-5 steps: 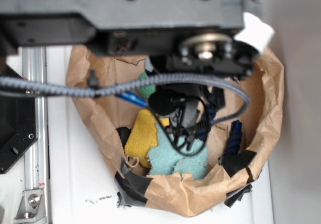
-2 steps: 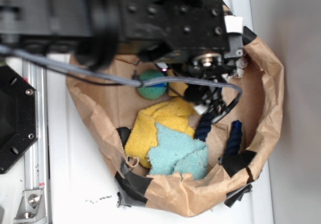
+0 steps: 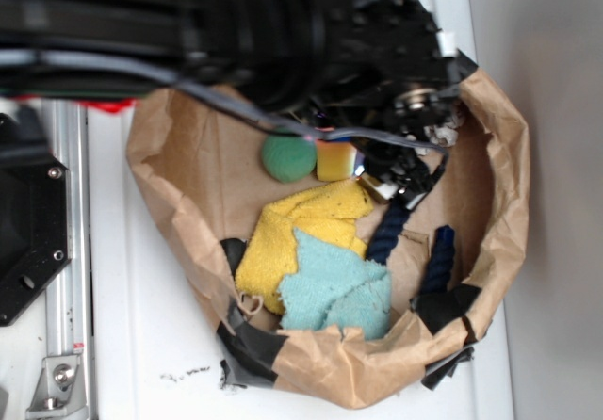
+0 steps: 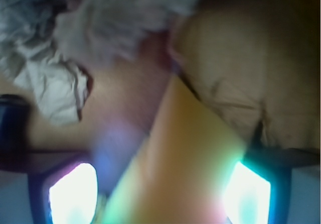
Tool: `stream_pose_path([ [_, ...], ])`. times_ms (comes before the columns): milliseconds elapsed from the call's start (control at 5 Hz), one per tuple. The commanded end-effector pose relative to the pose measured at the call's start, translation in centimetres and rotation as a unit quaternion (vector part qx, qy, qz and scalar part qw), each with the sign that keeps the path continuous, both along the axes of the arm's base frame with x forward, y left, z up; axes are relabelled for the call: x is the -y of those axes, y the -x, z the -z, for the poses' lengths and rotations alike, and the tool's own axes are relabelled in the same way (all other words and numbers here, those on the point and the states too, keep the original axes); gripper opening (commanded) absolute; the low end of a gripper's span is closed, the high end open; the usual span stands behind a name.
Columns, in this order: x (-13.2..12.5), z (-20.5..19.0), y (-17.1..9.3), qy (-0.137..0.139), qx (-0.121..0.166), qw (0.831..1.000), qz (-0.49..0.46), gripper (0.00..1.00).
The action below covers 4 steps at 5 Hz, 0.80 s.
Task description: Grab the green sponge.
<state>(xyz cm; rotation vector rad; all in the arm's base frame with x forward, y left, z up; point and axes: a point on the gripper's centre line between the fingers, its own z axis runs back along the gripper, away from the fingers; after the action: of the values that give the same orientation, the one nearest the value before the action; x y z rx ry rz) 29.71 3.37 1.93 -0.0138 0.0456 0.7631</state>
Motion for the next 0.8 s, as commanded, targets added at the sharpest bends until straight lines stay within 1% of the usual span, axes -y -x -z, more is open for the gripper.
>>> stream_pose_path([
  [0,0.8,-2.8,1.2,-0.002,0.033,0.998,0.048,0.0],
  [200,0.8,-4.0,0.9,-0.004,0.039,0.996,0.08,0.0],
  [400,0.9,-6.0,0.4,-0.022,0.046,0.99,0.135,0.0],
  [600,1.3,-9.1,-0.1,-0.038,0.06,0.979,0.189,0.0],
])
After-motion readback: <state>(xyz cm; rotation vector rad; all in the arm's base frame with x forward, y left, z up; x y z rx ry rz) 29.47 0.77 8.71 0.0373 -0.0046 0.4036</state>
